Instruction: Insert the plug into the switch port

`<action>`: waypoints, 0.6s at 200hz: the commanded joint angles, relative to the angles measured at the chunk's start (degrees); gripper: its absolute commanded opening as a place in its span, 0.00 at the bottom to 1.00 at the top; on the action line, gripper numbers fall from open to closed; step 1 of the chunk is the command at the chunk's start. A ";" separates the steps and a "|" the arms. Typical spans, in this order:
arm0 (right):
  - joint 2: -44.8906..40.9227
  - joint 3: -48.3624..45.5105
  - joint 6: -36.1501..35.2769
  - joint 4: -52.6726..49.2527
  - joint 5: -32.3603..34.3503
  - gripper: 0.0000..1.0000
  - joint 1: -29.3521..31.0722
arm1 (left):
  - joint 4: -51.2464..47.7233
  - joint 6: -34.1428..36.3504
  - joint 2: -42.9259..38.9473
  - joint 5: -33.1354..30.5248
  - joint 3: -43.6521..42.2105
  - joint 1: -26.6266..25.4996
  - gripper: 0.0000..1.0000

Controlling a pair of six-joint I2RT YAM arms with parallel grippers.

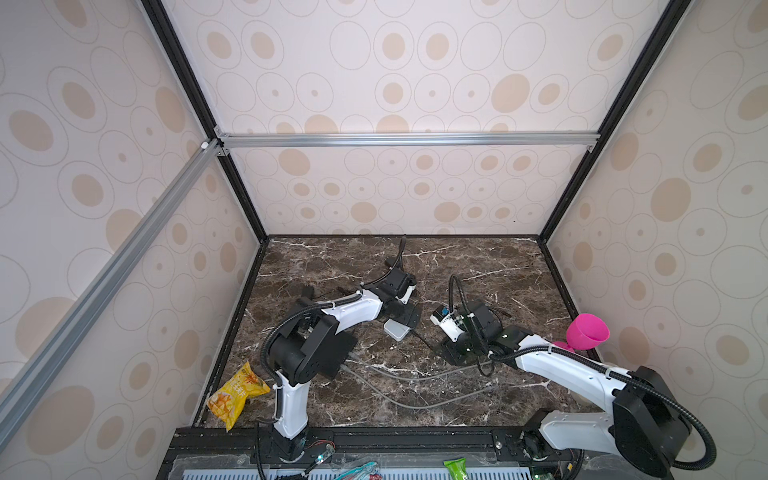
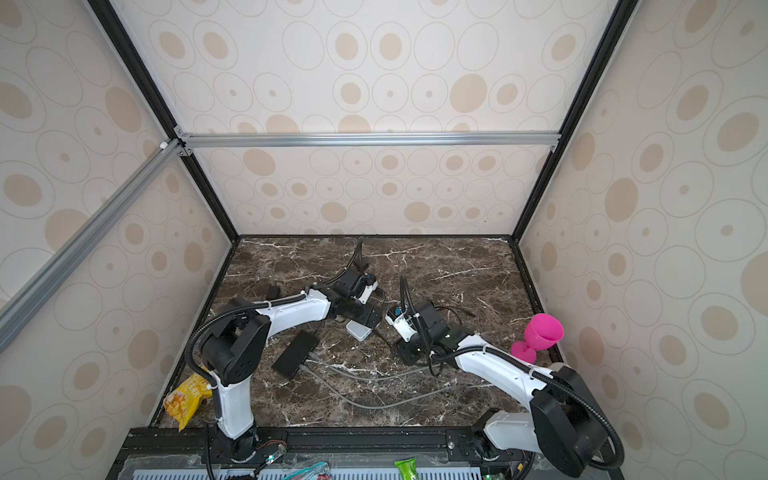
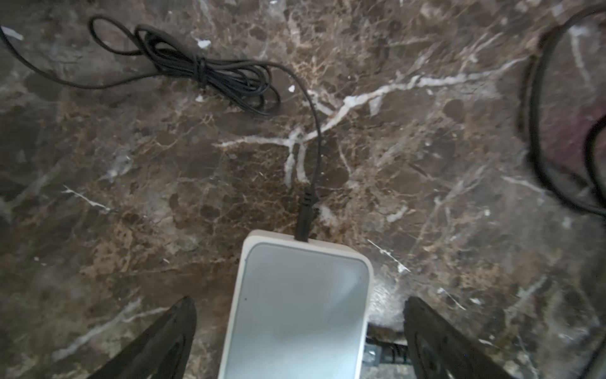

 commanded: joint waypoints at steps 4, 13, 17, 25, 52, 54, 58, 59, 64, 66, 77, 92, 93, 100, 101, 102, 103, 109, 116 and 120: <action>5.17 3.95 2.41 -3.00 -3.81 0.44 -0.26 | -5.94 4.04 2.25 -2.60 4.03 -0.19 0.96; 6.51 4.04 2.98 -2.29 -4.52 0.42 -0.19 | -5.83 4.39 2.78 -1.66 4.07 -0.17 0.96; 6.86 3.89 3.26 -1.78 -4.62 0.42 -0.28 | -5.74 4.44 3.01 -1.30 4.12 -0.17 0.95; 7.28 3.27 3.89 -0.79 -4.61 0.42 -0.30 | -5.69 4.65 3.39 -0.87 4.08 -0.16 0.95; 7.39 1.07 5.36 2.13 -4.41 0.42 -0.21 | -5.60 5.42 4.75 0.14 3.89 -0.26 0.93; 7.39 0.88 5.50 2.25 -4.49 0.42 -0.21 | -5.54 5.45 4.83 0.25 3.87 -0.32 0.93; 7.39 0.66 5.69 2.48 -4.50 0.42 -0.20 | -5.37 5.45 4.85 0.36 3.66 -0.33 0.92; 7.39 0.62 5.75 2.52 -4.56 0.42 -0.16 | -5.31 5.45 4.87 0.37 3.63 -0.34 0.92; 7.41 0.42 5.88 2.77 -4.60 0.42 -0.15 | -5.17 5.48 5.00 0.46 3.40 -0.33 0.90; 7.51 0.26 6.00 2.87 -4.61 0.41 -0.18 | -4.99 5.46 5.05 0.46 3.35 -0.23 0.90; 7.64 -0.26 6.24 3.08 -4.60 0.42 -0.13 | -4.86 5.40 5.22 0.62 3.15 -0.30 0.88; 7.66 -1.01 6.72 3.66 -4.48 0.41 -0.13 | -3.88 4.96 4.75 1.59 2.54 -0.29 0.88; 7.66 -1.00 6.71 3.68 -4.50 0.41 -0.13 | -3.78 4.95 4.64 1.73 2.50 -0.27 0.88; 7.73 -1.29 6.85 3.93 -4.60 0.41 -0.15 | -2.84 4.59 3.96 2.65 1.88 -0.27 0.89; 7.74 -1.32 6.86 3.95 -4.61 0.41 -0.18 | -2.64 4.54 3.81 2.70 1.77 -0.31 0.89; 7.70 -1.33 6.86 3.96 -4.61 0.41 -0.20 | -2.54 4.51 3.73 2.85 1.68 -0.32 0.89; 7.77 -1.34 6.82 3.96 -4.61 0.41 -0.16 | -2.36 4.50 3.57 2.98 1.58 -0.29 0.90; 7.91 -1.51 6.85 3.92 -4.58 0.41 -0.17 | -1.70 4.09 2.97 3.62 1.22 -0.24 0.90; 8.09 -1.44 6.86 3.92 -4.60 0.41 -0.13 | -1.31 3.80 2.33 4.17 1.06 -0.34 0.91; 8.18 -1.46 6.85 3.88 -4.61 0.41 -0.15 | -1.16 3.70 1.98 4.63 1.03 -0.29 0.92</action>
